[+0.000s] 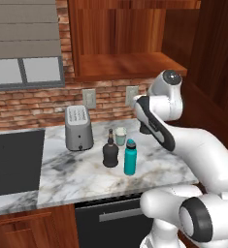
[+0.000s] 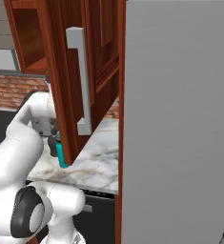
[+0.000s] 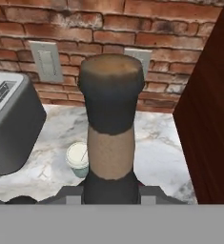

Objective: Sort all alcoholic drinks to one cabinet, and non-alcoholic drinks to the other.

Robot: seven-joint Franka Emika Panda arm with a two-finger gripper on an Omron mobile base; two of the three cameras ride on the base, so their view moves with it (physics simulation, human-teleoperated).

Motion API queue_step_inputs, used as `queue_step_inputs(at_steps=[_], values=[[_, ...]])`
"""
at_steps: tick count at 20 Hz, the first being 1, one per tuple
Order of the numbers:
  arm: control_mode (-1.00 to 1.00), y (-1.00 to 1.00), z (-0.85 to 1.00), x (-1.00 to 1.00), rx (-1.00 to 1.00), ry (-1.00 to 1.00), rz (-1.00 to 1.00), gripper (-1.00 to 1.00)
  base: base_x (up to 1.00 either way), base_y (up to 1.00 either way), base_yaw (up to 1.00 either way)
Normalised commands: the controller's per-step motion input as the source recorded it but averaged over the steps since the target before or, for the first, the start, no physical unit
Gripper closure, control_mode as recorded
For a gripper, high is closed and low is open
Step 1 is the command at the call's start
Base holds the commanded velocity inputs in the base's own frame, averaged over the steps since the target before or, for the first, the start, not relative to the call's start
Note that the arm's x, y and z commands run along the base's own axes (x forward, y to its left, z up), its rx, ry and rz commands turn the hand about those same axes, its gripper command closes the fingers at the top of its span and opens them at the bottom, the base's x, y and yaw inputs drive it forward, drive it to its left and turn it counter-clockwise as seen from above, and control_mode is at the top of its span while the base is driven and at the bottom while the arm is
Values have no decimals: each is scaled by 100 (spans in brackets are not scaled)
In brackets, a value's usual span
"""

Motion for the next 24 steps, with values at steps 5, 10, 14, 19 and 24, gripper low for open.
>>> queue_step_inputs(at_steps=[5,10,14,19,24], values=[[-100,0,77,-66,0,-12,2,100,0,0,0],[-100,2,46,-40,0,-17,7,100,0,0,0],[-100,8,58,0,0,-23,6,100,0,0,0],[-100,8,73,0,0,-21,6,100,0,0,0],[-100,16,83,0,0,-12,1,100,0,0,0]])
